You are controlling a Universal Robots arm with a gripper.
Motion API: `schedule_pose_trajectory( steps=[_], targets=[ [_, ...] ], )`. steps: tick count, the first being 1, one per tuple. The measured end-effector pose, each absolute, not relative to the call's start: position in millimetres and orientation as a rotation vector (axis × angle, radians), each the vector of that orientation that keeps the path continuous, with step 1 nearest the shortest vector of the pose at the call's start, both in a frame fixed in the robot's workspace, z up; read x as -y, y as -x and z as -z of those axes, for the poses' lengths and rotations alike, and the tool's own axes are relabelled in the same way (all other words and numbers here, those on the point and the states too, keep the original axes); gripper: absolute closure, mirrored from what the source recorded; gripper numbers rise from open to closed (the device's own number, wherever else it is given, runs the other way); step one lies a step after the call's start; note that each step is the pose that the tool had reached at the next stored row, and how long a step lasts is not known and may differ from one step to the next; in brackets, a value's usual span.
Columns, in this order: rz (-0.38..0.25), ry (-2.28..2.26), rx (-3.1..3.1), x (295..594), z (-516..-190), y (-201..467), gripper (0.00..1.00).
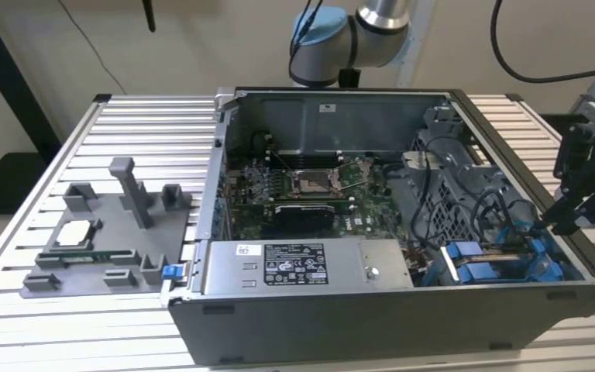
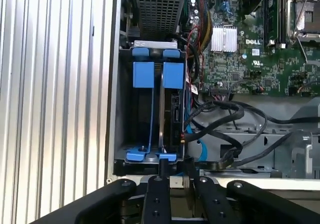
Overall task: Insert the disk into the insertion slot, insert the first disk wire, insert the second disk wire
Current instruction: 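Insert the second disk wire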
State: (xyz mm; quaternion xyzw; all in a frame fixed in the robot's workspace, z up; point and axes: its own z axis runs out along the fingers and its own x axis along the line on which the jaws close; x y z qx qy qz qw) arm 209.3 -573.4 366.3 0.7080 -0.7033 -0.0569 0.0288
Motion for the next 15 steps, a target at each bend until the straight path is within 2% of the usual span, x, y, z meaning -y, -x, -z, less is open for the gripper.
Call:
schedule_pose_trajectory(
  steps=[8, 15],
  targets=[
    [0.235, -2.21, 2.191, 576.7, -366.0, -209.5, 0.0],
    [0.319, -2.246, 2.218, 584.0, -366.0, -209.4, 0.0]
  ],
)
